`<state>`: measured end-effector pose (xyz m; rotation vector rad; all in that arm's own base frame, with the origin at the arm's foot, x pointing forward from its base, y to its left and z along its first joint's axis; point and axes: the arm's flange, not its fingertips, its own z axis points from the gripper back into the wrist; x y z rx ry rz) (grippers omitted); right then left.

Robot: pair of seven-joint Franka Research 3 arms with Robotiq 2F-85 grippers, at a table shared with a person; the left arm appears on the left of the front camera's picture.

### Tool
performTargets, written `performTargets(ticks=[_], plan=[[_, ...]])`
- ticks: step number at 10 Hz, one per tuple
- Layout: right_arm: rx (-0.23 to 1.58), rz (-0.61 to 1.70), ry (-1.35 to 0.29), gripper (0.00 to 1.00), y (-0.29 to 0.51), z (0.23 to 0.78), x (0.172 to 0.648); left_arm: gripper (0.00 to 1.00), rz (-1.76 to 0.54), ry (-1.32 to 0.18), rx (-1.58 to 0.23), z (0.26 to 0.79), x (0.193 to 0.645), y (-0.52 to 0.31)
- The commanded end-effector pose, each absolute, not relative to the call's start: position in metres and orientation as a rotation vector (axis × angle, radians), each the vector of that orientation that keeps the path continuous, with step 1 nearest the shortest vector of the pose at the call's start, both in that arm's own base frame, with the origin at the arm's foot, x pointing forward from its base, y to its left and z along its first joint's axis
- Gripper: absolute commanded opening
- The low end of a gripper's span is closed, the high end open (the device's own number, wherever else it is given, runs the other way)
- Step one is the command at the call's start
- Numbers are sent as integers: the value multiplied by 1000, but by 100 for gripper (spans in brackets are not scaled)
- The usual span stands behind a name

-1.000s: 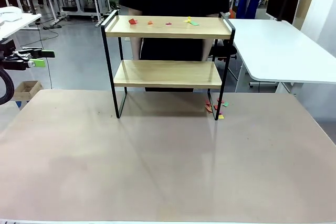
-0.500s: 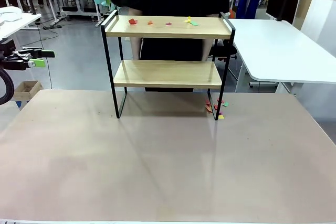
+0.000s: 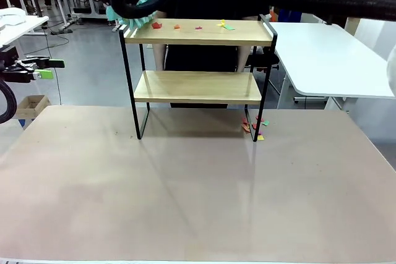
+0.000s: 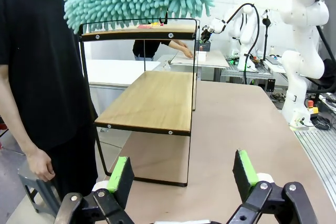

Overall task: Clean the shelf.
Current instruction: Clean the specific section of the Shelf indicated by the human with the Duster.

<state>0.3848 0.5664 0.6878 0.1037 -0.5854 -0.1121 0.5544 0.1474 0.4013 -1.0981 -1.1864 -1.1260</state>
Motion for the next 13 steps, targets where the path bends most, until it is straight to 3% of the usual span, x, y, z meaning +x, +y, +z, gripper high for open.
performTargets(ticks=[1,4,11,13], plan=[[107,-132,-532,13,580,692,387,100,-1127,-1193,-1095,405,552,147],[121,-132,-478,13,578,683,386,100,-1127,-1193,-1095,405,552,147],[102,-109,-517,13,573,672,386,100,-1127,-1193,-1095,405,552,147],[144,-136,-443,13,533,657,389,100,-1127,-1193,-1095,405,552,147]])
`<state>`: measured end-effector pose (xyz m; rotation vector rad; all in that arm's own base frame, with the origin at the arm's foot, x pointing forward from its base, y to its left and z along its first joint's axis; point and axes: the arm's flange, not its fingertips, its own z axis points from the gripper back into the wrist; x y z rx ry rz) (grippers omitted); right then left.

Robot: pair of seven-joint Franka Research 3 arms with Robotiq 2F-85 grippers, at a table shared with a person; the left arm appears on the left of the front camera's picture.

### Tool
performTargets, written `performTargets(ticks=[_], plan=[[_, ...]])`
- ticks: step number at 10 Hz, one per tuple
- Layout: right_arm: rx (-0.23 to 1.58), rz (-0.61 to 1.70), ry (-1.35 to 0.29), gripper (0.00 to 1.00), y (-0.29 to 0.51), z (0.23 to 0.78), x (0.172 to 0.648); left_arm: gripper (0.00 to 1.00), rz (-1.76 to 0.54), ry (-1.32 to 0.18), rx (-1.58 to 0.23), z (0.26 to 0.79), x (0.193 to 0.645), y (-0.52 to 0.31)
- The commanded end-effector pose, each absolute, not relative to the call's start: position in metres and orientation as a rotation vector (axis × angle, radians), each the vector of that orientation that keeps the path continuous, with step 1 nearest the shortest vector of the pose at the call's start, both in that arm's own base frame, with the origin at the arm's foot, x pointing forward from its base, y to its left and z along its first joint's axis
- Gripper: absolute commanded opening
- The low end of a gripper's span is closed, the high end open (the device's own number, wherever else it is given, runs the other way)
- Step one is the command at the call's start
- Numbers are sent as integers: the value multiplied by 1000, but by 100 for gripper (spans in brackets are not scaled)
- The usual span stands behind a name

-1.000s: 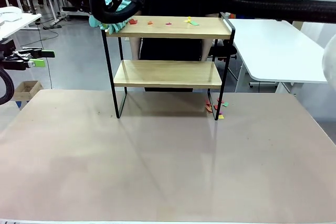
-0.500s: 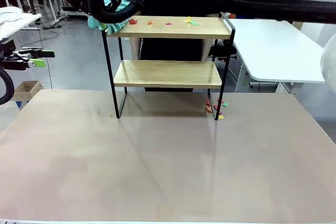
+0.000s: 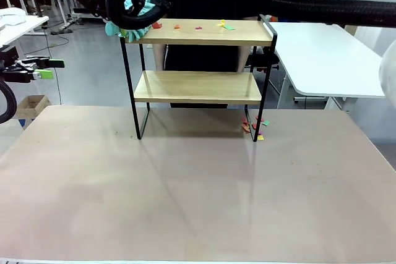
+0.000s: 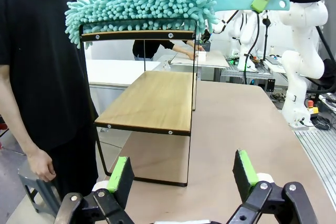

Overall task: Clean the shelf.
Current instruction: Clean the specific section of the Shelf indicated by the human with the Duster.

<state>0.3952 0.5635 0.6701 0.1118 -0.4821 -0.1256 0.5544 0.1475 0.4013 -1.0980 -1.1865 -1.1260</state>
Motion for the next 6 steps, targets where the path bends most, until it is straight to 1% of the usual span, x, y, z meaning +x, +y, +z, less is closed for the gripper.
performTargets(ticks=[1,6], plan=[[162,-133,-414,13,514,650,386,100,-1127,-1193,-1095,405,552,147],[186,-206,-370,13,406,642,375,100,-1127,-1193,-1095,405,552,147]])
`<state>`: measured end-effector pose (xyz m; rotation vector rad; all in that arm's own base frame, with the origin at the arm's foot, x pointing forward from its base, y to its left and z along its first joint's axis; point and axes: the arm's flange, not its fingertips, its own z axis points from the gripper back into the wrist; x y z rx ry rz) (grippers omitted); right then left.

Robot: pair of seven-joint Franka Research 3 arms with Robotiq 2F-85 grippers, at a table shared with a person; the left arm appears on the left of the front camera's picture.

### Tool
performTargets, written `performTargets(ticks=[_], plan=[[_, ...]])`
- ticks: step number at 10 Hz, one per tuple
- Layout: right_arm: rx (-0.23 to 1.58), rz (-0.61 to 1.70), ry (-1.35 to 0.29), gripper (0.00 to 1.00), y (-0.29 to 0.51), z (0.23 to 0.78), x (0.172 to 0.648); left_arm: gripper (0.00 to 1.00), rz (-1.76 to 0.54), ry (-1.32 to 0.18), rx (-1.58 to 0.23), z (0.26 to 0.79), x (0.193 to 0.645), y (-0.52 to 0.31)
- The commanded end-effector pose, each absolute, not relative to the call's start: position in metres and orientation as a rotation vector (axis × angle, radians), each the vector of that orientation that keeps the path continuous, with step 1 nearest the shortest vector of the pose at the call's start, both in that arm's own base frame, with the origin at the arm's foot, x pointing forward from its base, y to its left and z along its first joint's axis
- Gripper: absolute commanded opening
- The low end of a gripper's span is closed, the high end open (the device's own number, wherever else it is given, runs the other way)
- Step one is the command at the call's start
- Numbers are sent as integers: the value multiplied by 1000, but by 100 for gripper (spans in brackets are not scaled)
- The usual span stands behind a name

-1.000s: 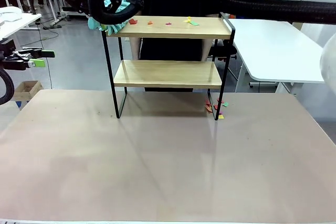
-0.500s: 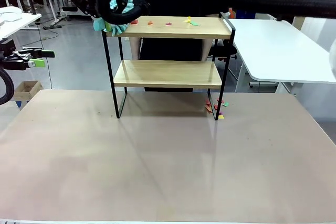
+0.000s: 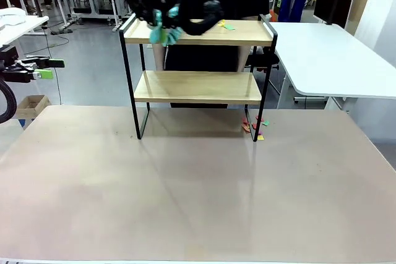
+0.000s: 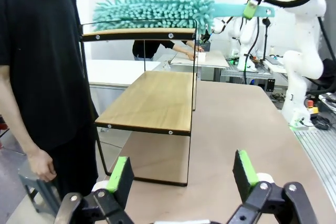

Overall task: Clean the shelf.
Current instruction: Clean the specific section of the Shelf indicated by the human with the Duster.

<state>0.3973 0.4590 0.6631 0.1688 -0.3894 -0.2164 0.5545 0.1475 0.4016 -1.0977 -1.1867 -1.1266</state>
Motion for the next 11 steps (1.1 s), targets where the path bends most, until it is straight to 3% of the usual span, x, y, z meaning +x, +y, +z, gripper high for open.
performTargets(ticks=[1,7,9,11], plan=[[184,-242,-360,13,377,645,371,100,-1127,-1193,-1095,405,552,147],[111,-396,-369,13,247,644,360,100,-1127,-1193,-1095,405,552,147],[135,-351,-441,13,239,653,349,100,-1127,-1193,-1095,405,552,147],[98,-395,-396,13,254,652,361,100,-1127,-1193,-1095,405,552,147]])
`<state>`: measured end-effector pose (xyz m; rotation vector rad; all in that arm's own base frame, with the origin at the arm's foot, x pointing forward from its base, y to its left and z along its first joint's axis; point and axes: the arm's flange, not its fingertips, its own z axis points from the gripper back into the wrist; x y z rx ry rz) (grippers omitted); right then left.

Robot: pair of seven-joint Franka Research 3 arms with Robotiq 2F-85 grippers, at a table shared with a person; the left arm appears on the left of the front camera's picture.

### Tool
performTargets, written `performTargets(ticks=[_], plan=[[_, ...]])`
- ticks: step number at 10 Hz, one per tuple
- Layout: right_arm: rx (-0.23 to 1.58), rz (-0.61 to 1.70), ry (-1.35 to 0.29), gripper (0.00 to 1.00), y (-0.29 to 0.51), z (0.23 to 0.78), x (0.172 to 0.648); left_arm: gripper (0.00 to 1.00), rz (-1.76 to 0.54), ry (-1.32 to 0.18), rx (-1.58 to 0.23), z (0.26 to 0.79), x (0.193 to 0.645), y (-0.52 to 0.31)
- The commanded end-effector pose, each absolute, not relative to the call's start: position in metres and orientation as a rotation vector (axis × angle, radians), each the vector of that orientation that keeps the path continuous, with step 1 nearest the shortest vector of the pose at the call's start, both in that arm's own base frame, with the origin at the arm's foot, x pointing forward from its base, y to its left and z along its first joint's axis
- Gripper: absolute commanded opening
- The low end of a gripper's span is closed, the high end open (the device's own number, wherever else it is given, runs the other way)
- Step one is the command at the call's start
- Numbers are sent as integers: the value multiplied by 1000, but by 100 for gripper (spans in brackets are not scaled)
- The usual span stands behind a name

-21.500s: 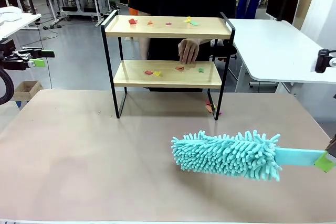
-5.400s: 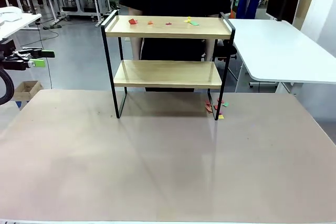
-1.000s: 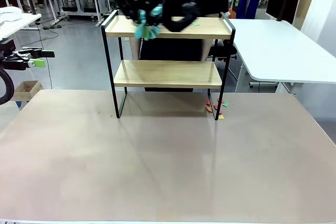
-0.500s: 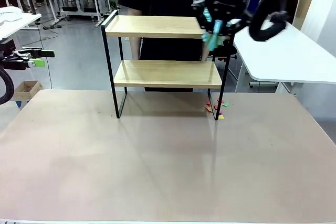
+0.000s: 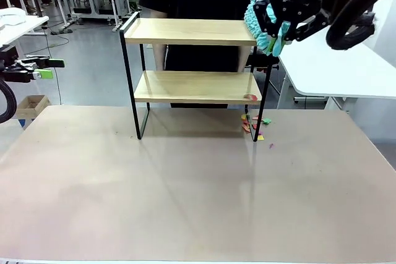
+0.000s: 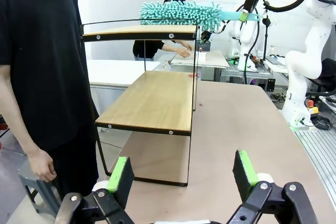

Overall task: Clean the shelf.
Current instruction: Clean the specific section of the Shelf indicated by the human with the Duster.

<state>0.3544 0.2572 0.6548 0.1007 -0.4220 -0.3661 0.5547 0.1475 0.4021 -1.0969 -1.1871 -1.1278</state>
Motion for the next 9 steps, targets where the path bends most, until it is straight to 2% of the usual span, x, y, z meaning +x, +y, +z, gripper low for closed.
performTargets(ticks=[1,3,5,9], plan=[[98,-395,-396,13,254,652,361,100,-1127,-1193,-1095,405,552,147],[94,-366,-418,13,259,651,356,100,-1127,-1193,-1095,405,552,147],[234,-239,-477,13,244,669,345,100,-1127,-1193,-1095,405,552,147],[430,63,-477,13,211,692,326,100,-1127,-1193,-1095,405,552,147]])
